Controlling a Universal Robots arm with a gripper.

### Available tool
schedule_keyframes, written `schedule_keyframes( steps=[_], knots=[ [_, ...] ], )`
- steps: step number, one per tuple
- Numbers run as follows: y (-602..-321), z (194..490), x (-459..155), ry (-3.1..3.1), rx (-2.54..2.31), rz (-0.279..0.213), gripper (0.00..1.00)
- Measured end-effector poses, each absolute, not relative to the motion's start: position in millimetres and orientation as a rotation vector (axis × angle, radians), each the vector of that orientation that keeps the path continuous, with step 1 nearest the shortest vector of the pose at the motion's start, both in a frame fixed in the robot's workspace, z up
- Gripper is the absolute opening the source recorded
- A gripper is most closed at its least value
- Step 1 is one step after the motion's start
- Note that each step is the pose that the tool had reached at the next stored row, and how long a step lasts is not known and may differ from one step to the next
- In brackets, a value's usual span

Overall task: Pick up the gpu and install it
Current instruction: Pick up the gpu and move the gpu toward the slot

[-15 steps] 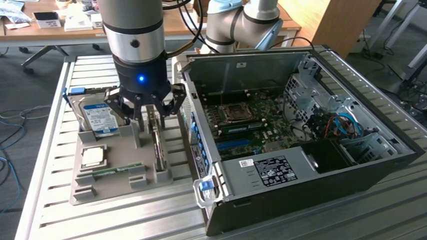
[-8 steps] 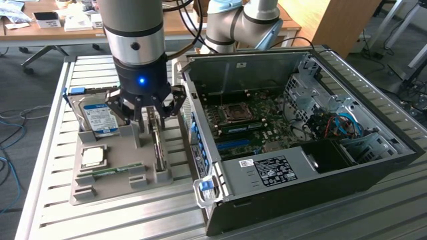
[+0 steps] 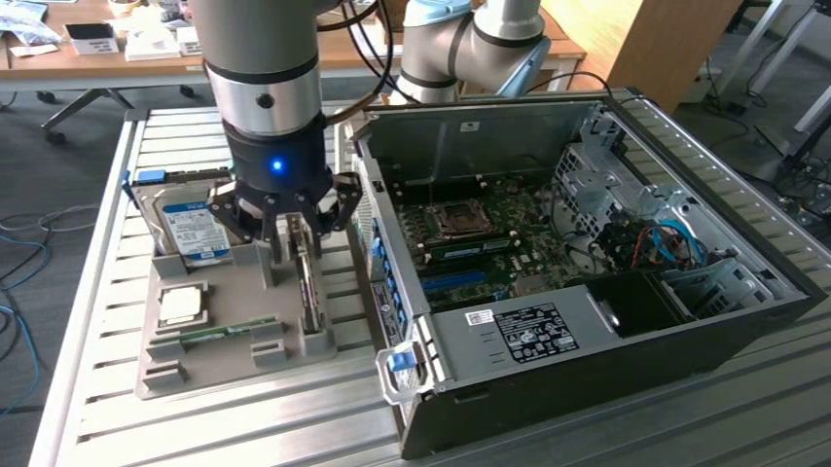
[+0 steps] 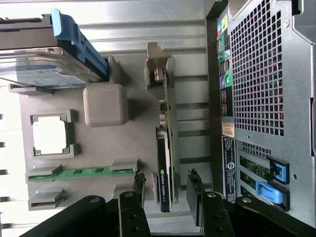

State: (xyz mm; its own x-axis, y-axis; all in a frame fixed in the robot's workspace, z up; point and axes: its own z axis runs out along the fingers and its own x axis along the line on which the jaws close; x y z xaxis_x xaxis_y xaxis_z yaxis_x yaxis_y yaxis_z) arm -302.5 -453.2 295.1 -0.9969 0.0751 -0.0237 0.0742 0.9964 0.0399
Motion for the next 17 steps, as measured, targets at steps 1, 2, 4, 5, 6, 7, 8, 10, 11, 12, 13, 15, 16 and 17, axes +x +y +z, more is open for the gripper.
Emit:
schedule_keyframes(
  steps=[1,2,4,5,6,7,8,10,11,12,13,15,16,17],
  knots=[
    [-453.2,295.0,-302.6,3.114,0.116,0.06,0.47],
    [-453.2,294.6,-302.6,3.114,0.117,0.06,0.47],
    [-453.2,293.5,-302.6,3.114,0.116,0.061,0.47],
    [-453.2,293.0,-302.6,3.114,0.117,0.061,0.47],
    [-453.2,292.3,-302.5,3.114,0.116,0.061,0.47],
    [-453.2,291.6,-302.6,3.114,0.116,0.061,0.47],
    [-453.2,290.8,-302.6,3.114,0.116,0.061,0.47],
    [-453.2,288.5,-302.6,3.114,0.116,0.061,0.47],
    [-453.2,287.3,-302.6,3.114,0.116,0.061,0.47],
    [-453.2,286.0,-302.6,3.114,0.116,0.061,0.47],
    [-453.3,284.7,-302.6,3.114,0.116,0.061,0.47],
    [-453.2,282.6,-302.6,3.114,0.116,0.061,0.47],
    [-453.2,281.7,-302.6,3.114,0.117,0.061,0.47],
    [-453.2,280.8,-302.6,3.114,0.117,0.061,0.47]
  ],
)
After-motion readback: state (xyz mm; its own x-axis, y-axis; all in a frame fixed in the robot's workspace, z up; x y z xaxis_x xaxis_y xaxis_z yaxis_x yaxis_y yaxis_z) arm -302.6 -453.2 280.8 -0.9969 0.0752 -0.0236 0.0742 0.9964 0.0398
